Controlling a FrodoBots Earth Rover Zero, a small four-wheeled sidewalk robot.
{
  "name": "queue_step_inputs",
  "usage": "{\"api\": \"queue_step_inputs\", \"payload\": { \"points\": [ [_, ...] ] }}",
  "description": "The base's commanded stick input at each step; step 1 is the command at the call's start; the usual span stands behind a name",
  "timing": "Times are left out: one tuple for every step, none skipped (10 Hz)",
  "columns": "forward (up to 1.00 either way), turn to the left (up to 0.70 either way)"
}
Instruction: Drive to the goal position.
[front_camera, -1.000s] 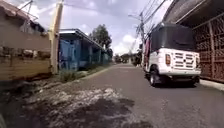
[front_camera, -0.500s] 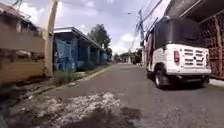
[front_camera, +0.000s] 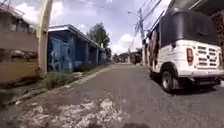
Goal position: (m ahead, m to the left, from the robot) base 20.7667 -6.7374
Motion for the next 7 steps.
{"api": "queue_step_inputs", "payload": {
  "points": [
    [0.70,0.00],
    [0.70,0.00],
    [0.70,0.00],
    [0.70,0.00],
    [0.70,0.00],
    [0.70,-0.02],
    [0.70,-0.02]
  ]
}}
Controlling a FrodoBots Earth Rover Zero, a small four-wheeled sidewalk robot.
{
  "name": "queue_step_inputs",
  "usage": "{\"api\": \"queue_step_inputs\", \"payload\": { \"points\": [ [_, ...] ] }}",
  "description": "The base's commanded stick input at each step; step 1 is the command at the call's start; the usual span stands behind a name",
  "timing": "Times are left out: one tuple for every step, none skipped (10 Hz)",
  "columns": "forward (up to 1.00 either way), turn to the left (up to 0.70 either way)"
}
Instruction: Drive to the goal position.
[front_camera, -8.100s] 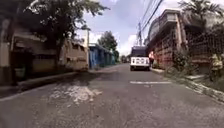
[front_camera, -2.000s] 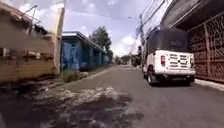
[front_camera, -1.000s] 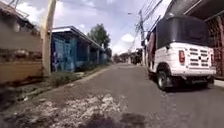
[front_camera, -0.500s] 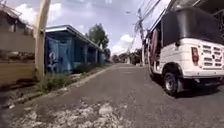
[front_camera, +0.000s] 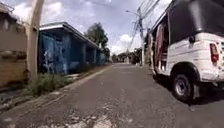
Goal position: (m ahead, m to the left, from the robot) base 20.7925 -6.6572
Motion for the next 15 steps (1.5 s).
{"api": "queue_step_inputs", "payload": {
  "points": [
    [0.70,0.00],
    [0.70,0.00],
    [0.70,0.00],
    [0.70,0.00],
    [0.70,0.00],
    [0.70,0.00],
    [0.70,0.00],
    [0.70,0.00],
    [0.70,-0.01],
    [0.70,-0.03],
    [0.70,-0.11],
    [0.70,-0.19],
    [0.70,-0.17],
    [0.70,0.00],
    [0.70,0.00]
  ]
}}
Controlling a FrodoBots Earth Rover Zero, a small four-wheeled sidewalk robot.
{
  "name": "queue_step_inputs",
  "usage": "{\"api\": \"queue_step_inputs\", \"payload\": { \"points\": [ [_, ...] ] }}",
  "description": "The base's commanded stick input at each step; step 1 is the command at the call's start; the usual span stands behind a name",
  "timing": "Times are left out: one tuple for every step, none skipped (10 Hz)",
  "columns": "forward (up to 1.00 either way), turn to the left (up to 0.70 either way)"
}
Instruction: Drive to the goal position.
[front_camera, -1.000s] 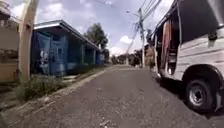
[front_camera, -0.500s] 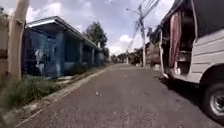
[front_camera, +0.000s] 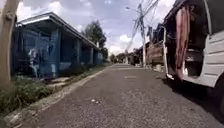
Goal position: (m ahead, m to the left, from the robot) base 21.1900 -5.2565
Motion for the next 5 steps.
{"api": "queue_step_inputs", "payload": {
  "points": [
    [0.70,0.00],
    [0.70,0.00],
    [0.70,0.00],
    [0.70,-0.02],
    [0.70,-0.05]
  ]
}}
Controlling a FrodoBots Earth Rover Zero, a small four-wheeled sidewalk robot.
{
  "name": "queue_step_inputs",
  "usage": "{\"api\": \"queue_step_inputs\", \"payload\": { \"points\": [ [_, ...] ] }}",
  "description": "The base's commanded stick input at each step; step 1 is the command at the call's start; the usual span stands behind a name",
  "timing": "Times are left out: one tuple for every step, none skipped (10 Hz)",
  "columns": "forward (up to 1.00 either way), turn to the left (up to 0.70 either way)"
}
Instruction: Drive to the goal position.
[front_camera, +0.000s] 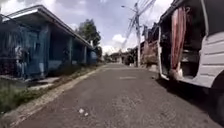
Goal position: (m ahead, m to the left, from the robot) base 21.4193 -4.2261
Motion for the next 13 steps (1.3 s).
{"api": "queue_step_inputs", "payload": {
  "points": [
    [0.70,-0.07],
    [0.70,-0.11],
    [0.70,-0.10],
    [0.70,-0.09],
    [0.70,-0.09],
    [0.70,-0.10],
    [0.70,-0.14],
    [0.70,-0.29],
    [0.70,-0.21],
    [0.70,0.00],
    [0.70,0.00],
    [0.70,0.00],
    [0.70,0.00]
  ]
}}
